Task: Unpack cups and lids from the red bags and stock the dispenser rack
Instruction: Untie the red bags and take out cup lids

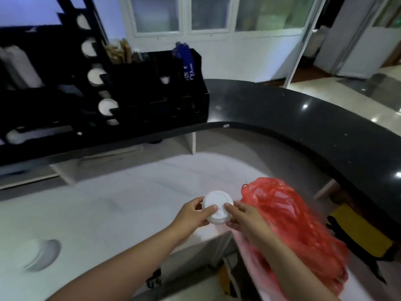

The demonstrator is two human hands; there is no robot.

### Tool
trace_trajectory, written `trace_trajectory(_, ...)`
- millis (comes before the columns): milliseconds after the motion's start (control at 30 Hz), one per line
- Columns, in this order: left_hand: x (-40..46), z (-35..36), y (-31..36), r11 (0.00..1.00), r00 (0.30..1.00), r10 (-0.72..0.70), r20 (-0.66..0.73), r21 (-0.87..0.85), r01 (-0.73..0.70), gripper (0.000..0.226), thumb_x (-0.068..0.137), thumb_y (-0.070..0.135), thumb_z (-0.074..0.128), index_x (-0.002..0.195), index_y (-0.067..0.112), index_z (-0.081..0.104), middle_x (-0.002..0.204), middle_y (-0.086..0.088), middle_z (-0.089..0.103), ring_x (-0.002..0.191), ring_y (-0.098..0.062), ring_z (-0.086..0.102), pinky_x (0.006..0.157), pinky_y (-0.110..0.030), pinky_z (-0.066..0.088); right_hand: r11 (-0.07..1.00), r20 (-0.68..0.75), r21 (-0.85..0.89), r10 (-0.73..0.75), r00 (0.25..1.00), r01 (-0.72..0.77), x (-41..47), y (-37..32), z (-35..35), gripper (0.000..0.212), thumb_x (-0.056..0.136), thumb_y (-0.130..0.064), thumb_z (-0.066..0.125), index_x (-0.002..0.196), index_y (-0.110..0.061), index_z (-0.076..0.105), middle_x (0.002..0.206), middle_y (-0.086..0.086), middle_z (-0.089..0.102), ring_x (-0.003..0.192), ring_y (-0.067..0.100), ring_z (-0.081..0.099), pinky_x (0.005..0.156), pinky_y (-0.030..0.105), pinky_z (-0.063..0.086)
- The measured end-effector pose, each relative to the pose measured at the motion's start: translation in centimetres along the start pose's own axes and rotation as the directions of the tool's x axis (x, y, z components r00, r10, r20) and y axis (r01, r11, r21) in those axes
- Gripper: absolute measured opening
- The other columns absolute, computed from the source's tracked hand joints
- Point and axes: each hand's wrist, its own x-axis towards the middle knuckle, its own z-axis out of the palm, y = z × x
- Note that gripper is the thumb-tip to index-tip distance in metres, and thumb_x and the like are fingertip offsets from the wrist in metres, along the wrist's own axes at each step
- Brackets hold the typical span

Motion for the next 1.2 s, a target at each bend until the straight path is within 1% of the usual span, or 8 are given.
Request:
trace_trajectory(267,-4.2,-19.0,-5.1,0.994,0.942,-0.069,-0.328,0.058,0.093,0.045,0.098,0.049,0.056,0.135,0.023,0.063,0.124,0.001,0.069,0.108,-0.018,0.067,0.09,-0.041,0.06,0.963,0.251,-0.137,0.259,0.933,-0.231,4.2,1.2,20.1,0.044,0.086,-0.036,0.08,0.114,-0.004,0.07,0.107,0.012,0.076,0.099,0.026,0.074,0.087,0.037,0.061)
trace_trajectory(500,-8.0,-33.8,-9.4,0.897,0.896,-0.053,-0.441,0.373,0.237,0.04,0.106,0.041,0.038,0.115,0.014,0.066,0.119,-0.005,0.069,0.106,-0.024,0.062,0.093,-0.033,0.047,0.923,0.242,-0.184,0.376,0.894,-0.339,8.0,5.2,35.8,0.041,0.087,-0.023,0.079,0.107,0.011,0.068,0.093,0.02,0.061,0.086,0.031,0.062,0.092,0.044,0.057)
trace_trajectory(633,-9.5,-38.5,-11.5,0.844,0.876,-0.035,-0.48,0.455,0.283,0.044,0.102,0.031,0.053,0.142,0.01,0.054,0.142,-0.007,0.057,0.122,-0.021,0.059,0.103,-0.024,0.042,0.897,0.182,-0.267,0.405,0.896,-0.352,9.5,7.5,41.1,0.042,0.087,-0.023,0.079,0.107,0.011,0.068,0.079,0.015,0.06,0.068,0.022,0.059,0.064,0.033,0.057)
trace_trajectory(733,-10.3,-40.2,-13.1,0.791,0.901,0.024,-0.433,0.56,0.248,0.048,0.101,0.031,0.054,0.145,0.013,0.05,0.146,-0.006,0.054,0.132,-0.018,0.052,0.11,-0.021,0.035,0.847,0.145,-0.472,0.351,0.925,-0.247,10.1,8.5,43.6,0.044,0.09,-0.034,0.074,0.11,0.005,0.069,0.108,0.024,0.072,0.089,0.03,0.069,0.081,0.042,0.058)
trace_trajectory(867,-9.6,-41.2,-14.5,0.68,0.935,0.112,-0.336,0.712,0.174,0.058,0.095,0.034,0.059,0.148,0.015,0.045,0.147,-0.004,0.049,0.132,-0.019,0.048,0.112,-0.02,0.031,0.566,0.156,-0.824,0.214,0.964,0.008,10.4,9.3,44.2,0.055,0.099,-0.049,0.054,0.136,-0.008,0.056,0.133,0.014,0.06,0.124,0.032,0.056,0.103,0.035,0.042)
trace_trajectory(1000,-7.3,-40.9,-15.3,0.541,0.965,0.123,-0.233,0.831,0.132,0.082,0.088,0.048,0.066,0.156,0.022,0.029,0.158,-0.004,0.03,0.139,-0.028,0.039,0.115,-0.039,0.033,0.686,0.183,-0.727,0.225,0.957,-0.022,10.4,10.5,43.0,0.031,0.103,-0.037,0.05,0.088,-0.019,0.07,0.092,0.003,0.073,0.09,0.022,0.066,0.096,0.04,0.052)
trace_trajectory(1067,-5.9,-40.6,-15.3,0.492,0.974,0.091,-0.207,0.86,0.137,0.084,0.086,0.05,0.067,0.156,0.027,0.026,0.16,-0.004,0.024,0.14,-0.03,0.037,0.115,-0.042,0.032,0.765,0.194,-0.635,0.29,0.937,-0.105,10.1,10.9,42.4,0.028,0.1,-0.028,0.054,0.088,-0.009,0.072,0.085,0.008,0.075,0.081,0.02,0.066,0.082,0.037,0.054)
trace_trajectory(1200,-4.3,-40.8,-15.5,0.587,0.972,0.104,-0.213,0.802,0.113,0.062,0.083,0.043,0.075,0.136,0.021,0.051,0.155,-0.003,0.033,0.132,-0.029,0.043,0.108,-0.036,0.038,0.873,0.181,-0.421,0.348,0.92,-0.247,10.0,11.9,41.7,0.022,0.1,-0.026,0.057,0.099,-0.013,0.075,0.089,0.008,0.078,0.084,0.019,0.074,0.073,0.023,0.055)
